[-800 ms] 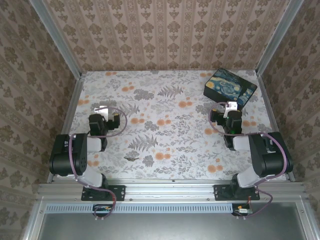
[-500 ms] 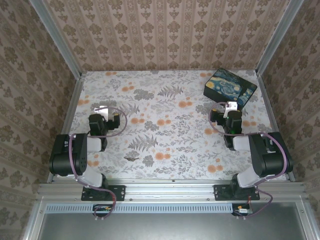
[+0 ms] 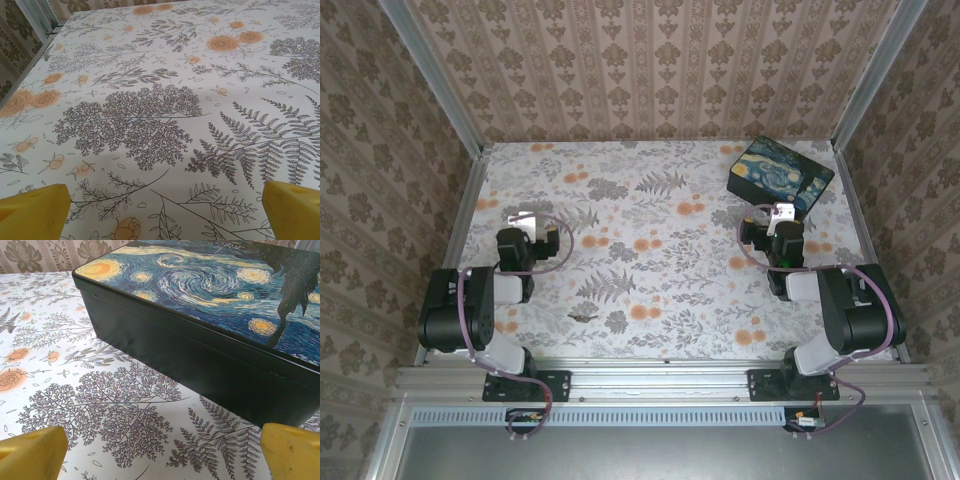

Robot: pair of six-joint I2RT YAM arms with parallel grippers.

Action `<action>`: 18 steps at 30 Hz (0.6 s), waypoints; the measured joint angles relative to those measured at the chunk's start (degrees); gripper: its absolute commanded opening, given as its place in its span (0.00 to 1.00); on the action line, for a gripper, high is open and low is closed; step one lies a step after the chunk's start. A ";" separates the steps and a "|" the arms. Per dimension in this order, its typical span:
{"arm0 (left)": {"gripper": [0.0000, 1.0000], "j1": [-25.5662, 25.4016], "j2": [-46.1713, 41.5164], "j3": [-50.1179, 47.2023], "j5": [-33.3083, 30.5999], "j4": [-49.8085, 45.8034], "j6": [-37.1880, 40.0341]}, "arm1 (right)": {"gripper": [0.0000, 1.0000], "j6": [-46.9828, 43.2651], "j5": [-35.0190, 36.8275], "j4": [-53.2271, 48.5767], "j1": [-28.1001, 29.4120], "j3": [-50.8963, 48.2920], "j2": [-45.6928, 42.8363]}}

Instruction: Unlock a padlock with a key

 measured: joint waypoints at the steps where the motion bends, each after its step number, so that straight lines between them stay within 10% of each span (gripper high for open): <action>1: 1.00 0.24 0.00 0.02 0.55 0.00 0.00 | 1.00 -0.02 -0.20 -0.02 0.00 0.00 0.00; 11: 1.00 1.73 -8.13 9.38 -3.89 -17.40 -3.04 | 0.98 3.50 2.27 -20.35 -1.77 8.66 -8.17; 18: 1.00 4.26 -10.05 23.93 -9.18 -37.11 -11.63 | 0.95 15.41 0.81 -37.40 -16.28 23.52 -10.75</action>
